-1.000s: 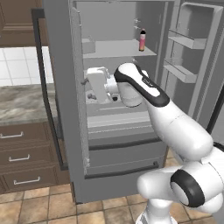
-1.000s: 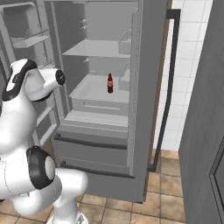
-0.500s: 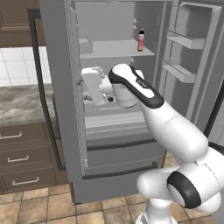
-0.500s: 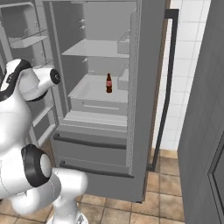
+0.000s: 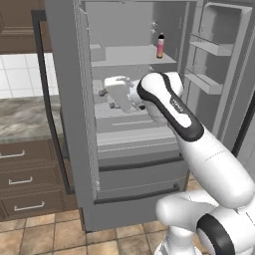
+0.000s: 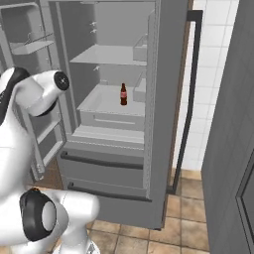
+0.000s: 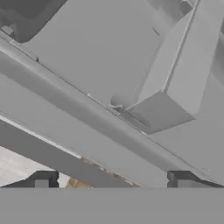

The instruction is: Open the fridge, grab two sodas, and place both sodas inside the bowl with ice on the dining counter.

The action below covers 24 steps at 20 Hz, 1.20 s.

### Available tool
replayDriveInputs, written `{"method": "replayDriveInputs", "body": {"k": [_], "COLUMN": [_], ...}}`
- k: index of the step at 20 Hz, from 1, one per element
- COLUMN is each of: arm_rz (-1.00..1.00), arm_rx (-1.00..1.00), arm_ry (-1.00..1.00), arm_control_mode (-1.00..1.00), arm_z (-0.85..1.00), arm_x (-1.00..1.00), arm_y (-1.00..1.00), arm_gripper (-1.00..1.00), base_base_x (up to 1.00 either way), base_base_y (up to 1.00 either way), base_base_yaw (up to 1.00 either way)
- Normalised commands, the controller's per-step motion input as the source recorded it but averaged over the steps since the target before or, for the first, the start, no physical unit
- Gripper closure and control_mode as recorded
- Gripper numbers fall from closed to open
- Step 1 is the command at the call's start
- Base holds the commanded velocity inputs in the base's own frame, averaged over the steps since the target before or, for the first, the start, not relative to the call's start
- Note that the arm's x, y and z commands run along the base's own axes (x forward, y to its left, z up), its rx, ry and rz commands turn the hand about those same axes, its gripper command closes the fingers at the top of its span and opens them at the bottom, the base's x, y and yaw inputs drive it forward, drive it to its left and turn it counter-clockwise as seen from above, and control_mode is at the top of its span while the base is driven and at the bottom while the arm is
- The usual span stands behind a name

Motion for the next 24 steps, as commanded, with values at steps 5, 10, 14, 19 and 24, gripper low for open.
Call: {"method": "replayDriveInputs", "body": {"k": [5,10,14,19,24], "arm_rz": [-0.18,-0.27,-0.26,-0.21,-0.19], "arm_rx": [-0.3,-0.37,-0.4,-0.35,-0.31], "arm_ry": [-0.27,-0.28,-0.3,-0.25,-0.13], "arm_control_mode": [-1.0,-1.0,-1.0,-1.0,-1.0], "arm_z": [0.03,0.0,0.0,0.0,-0.03], "arm_x": [-0.65,-0.72,-0.75,-0.7,-0.66], "arm_y": [-0.82,-0.65,-0.63,-0.84,-0.77], "arm_gripper": [-1.0,-1.0,-1.0,-1.0,-1.0], "base_base_x": [0.0,0.0,0.0,0.0,0.0], "base_base_y": [0.0,0.0,0.0,0.0,0.0], "base_base_yaw": [0.0,0.0,0.0,0.0,0.0]}}
